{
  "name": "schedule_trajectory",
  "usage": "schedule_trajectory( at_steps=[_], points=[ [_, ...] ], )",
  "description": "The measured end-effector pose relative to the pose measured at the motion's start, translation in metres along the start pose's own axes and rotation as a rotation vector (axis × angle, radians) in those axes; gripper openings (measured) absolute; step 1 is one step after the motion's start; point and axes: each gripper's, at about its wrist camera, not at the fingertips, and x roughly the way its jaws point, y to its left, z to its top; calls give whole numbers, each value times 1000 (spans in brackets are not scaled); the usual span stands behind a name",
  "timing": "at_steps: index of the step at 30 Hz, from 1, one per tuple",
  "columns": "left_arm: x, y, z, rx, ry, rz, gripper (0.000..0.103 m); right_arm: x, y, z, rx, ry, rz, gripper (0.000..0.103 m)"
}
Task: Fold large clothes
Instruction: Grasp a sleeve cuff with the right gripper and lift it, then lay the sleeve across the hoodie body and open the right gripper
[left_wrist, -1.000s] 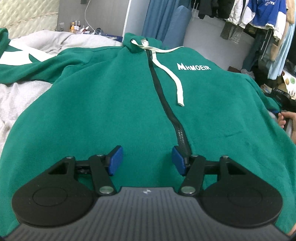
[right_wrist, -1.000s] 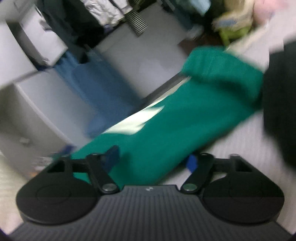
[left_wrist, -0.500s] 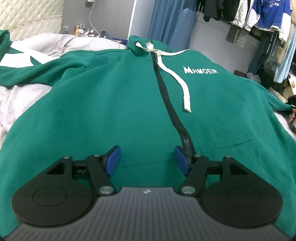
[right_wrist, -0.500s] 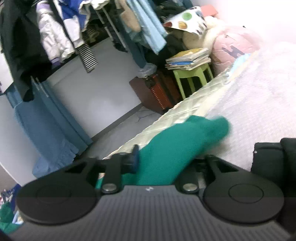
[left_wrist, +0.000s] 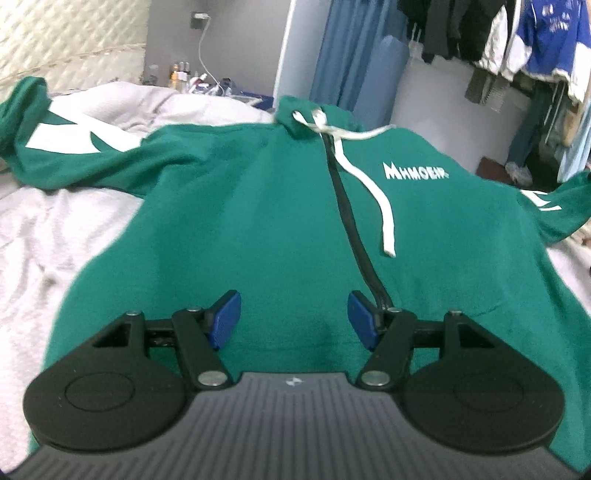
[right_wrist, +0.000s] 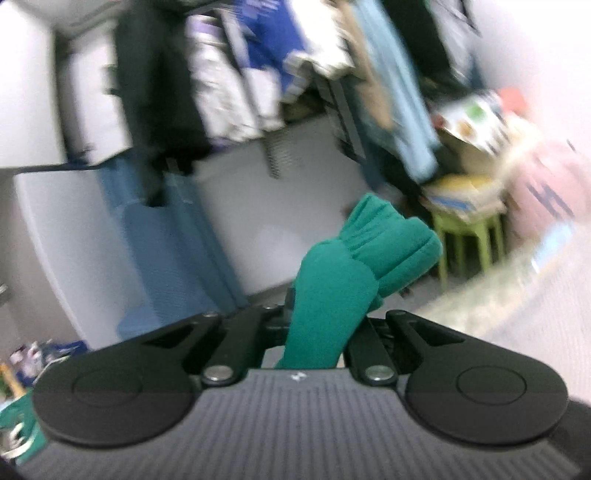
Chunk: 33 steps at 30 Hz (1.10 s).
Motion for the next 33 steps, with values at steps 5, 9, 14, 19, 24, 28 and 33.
schedule_trajectory(
  at_steps=[5, 9, 14, 19, 24, 28, 33],
  points=[
    [-20, 21, 12, -45, -47, 14, 69, -48, 82, 35, -100, -54, 148, 8],
    [-33, 44, 21, -114, -57, 9, 69, -93, 155, 49, -185, -96, 260, 8],
    [-52, 69, 30, -137, -97, 19, 69, -149, 239, 37, -316, -131, 377, 8],
    [-73, 101, 39, -221, -168, 6, 69, -203, 309, -6, -409, -129, 509, 8],
    [-79, 129, 42, -285, -192, -10, 69, -240, 356, -82, -536, -95, 573, 8],
    [-80, 144, 44, -325, -199, -36, 69, -255, 375, -154, -630, -20, 612, 8],
    [-74, 151, 44, -342, -210, -55, 69, -262, 382, -232, -735, 110, 624, 10]
  ],
)
